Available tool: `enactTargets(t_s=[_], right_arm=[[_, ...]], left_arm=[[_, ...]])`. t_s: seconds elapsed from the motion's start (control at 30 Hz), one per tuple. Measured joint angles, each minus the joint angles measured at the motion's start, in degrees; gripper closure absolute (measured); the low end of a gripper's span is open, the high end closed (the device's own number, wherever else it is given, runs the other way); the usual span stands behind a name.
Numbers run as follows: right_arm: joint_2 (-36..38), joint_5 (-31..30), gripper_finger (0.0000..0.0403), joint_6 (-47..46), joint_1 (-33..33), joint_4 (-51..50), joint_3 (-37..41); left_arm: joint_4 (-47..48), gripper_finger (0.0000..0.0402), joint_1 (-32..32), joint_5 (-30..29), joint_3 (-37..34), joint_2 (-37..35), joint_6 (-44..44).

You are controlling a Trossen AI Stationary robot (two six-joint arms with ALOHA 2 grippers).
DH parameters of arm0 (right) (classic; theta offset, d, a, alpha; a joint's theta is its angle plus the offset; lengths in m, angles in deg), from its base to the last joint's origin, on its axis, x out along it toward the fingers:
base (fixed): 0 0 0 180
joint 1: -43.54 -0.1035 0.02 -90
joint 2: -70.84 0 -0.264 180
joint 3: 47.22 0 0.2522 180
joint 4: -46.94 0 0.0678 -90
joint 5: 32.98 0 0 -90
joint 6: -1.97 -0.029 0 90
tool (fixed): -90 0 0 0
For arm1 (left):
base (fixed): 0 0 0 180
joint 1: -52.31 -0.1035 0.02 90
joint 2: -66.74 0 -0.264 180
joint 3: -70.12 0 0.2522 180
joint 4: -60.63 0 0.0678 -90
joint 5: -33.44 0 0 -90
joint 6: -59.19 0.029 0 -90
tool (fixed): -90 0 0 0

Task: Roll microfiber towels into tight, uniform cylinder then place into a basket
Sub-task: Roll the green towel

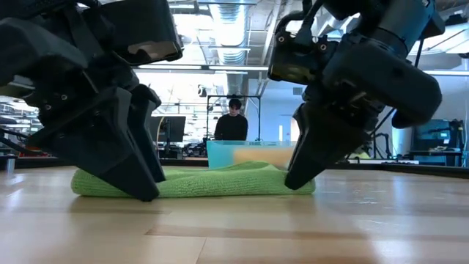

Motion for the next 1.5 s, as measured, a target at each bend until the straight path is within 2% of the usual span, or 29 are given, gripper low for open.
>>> enactTargets(t_s=[0.1, 0.2, 0.4, 0.5, 0.7, 0.9, 1.03, 1.2, 1.37, 1.5], right_arm=[[-0.02, 0.05, 0.0392, -1.91, -0.02, -0.04, 0.01], [-0.04, 0.54, 0.0381, -4.33, -0.02, 0.01, -0.01], [-0.02, 1.42, 0.0389, -5.0, 0.0, -0.01, 0.01], [-0.02, 1.51, 0.0396, -5.0, -0.02, -0.04, 0.01], [-0.02, 1.68, 0.0382, -5.04, -0.02, -0.01, 0.04], [-0.02, 2.08, 0.0392, -5.04, 0.29, 0.01, 0.06], [-0.02, 2.14, 0.0389, -5.04, 0.27, -0.01, 0.06], [-0.02, 2.58, 0.0387, -5.04, 0.29, -0.02, 0.06], [-0.02, 2.74, 0.0391, -5.04, 0.29, -0.04, 0.06], [0.02, 5.54, 0.0386, -6.43, 0.28, 0.16, 0.06]], left_arm=[[1.03, 0.0247, -0.11, 0.1, 0.67, -0.32, 2.23], [5.24, 0.024, 0.04, -0.12, 2.16, -1.22, 3.67], [17.73, 0.0248, 2.13, -2.4, 8.14, -2.35, 4.17], [20.1, 0.0255, 4.25, -5.55, 9.48, -2.35, 5.58], [19.59, 0.0264, 8.75, -13.5, 9.76, -1.91, 11.58], [16.85, 0.0265, 7.76, -14.11, 5.27, -1.87, 8.03], [14.45, 0.0265, 5.81, -12.92, 2.52, -1.87, 6.15], [7.97, 0.0265, 3.56, -7.55, -1.3, -2.22, 5.56], [7.23, 0.0265, 3.37, -7.48, -2.78, -2.31, 1.88], [7.29, 0.0268, 3.24, -6.89, -3.5, -2.28, -0.7]])
